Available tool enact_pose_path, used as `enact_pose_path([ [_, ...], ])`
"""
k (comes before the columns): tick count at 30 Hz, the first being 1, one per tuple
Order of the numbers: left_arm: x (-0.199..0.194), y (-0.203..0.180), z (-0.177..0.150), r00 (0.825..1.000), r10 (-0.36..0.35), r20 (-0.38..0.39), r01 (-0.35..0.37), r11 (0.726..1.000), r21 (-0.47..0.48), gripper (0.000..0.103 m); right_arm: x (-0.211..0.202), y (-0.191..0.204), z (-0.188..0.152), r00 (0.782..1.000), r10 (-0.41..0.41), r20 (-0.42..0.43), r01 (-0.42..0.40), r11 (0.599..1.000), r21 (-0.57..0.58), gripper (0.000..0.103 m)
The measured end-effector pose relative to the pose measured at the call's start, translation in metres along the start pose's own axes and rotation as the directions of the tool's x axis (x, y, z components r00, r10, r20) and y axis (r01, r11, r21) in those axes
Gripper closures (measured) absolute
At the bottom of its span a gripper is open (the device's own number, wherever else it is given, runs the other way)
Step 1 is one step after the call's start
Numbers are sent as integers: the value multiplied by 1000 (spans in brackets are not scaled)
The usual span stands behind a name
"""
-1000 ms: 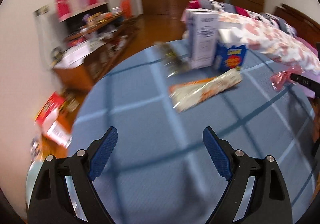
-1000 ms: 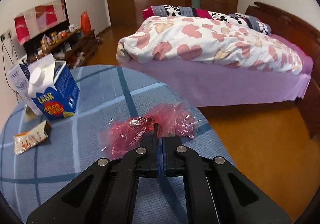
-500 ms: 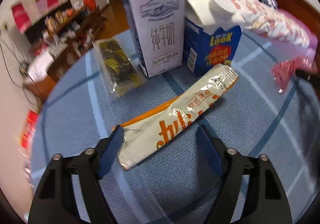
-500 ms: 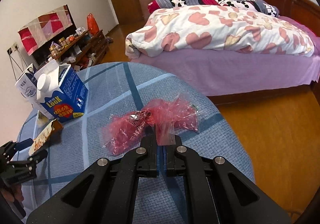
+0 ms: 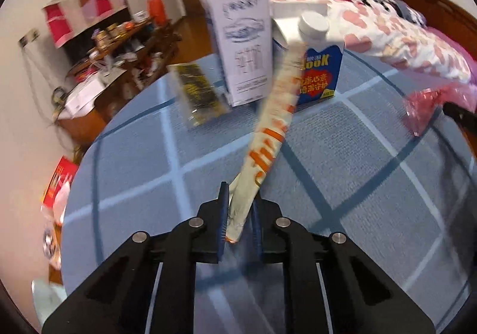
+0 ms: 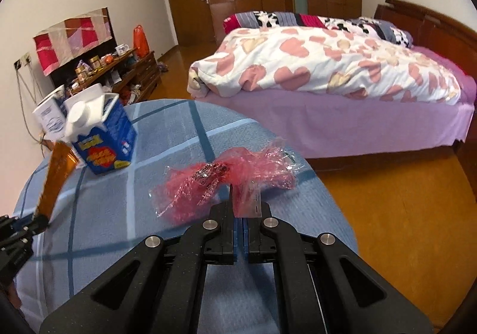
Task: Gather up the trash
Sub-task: 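Grasp the pink plastic bag with the right tool while the left tool grasps the white-orange wrapper, then carry the pink bag and white-orange wrapper over the blue bin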
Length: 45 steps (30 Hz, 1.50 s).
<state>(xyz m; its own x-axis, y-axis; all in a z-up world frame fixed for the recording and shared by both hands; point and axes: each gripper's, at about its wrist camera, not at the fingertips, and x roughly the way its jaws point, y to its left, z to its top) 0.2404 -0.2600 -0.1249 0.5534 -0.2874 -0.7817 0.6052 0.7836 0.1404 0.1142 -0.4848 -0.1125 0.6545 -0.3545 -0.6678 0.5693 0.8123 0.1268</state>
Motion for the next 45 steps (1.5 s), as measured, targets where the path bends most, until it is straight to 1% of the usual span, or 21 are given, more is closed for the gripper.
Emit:
enact_pose_path([
  [4,-32,1,-20,998,59,9,-58,997,-42,92,-25,2,-13,999,1,34,0,1000,-15,100],
  [9,-59,3,-48,998,64,-4,-64,993,-99,92,-51,17,-30,998,29,48,-26,999,-46,100],
  [14,-82,1,-75,994,106,-5,-106,988,-109,92,-80,37,-50,996,69,61,-64,995,-76,100],
  [16,-91,4,-86,993,115,-6,-114,985,-132,92,-86,43,-54,995,82,61,-76,994,-82,100],
  [21,-108,8,-107,990,138,0,-137,979,-150,92,-102,65,-68,992,105,70,-96,988,-121,100],
  [23,-114,11,-116,991,137,-3,-135,977,-164,92,-107,72,-74,991,113,74,-102,985,-139,100],
  [27,-126,15,-128,988,155,9,-151,973,-176,92,-119,86,-84,988,135,78,-121,980,-160,100],
  [31,-139,24,-140,987,160,18,-152,965,-214,92,-128,97,-92,984,166,72,-151,973,-172,100],
  [40,-163,45,-161,980,195,37,-177,945,-275,92,-150,133,-108,969,240,65,-220,949,-226,100],
  [45,-171,54,-170,976,216,43,-194,936,-292,92,-160,154,-115,958,279,64,-255,932,-257,100],
])
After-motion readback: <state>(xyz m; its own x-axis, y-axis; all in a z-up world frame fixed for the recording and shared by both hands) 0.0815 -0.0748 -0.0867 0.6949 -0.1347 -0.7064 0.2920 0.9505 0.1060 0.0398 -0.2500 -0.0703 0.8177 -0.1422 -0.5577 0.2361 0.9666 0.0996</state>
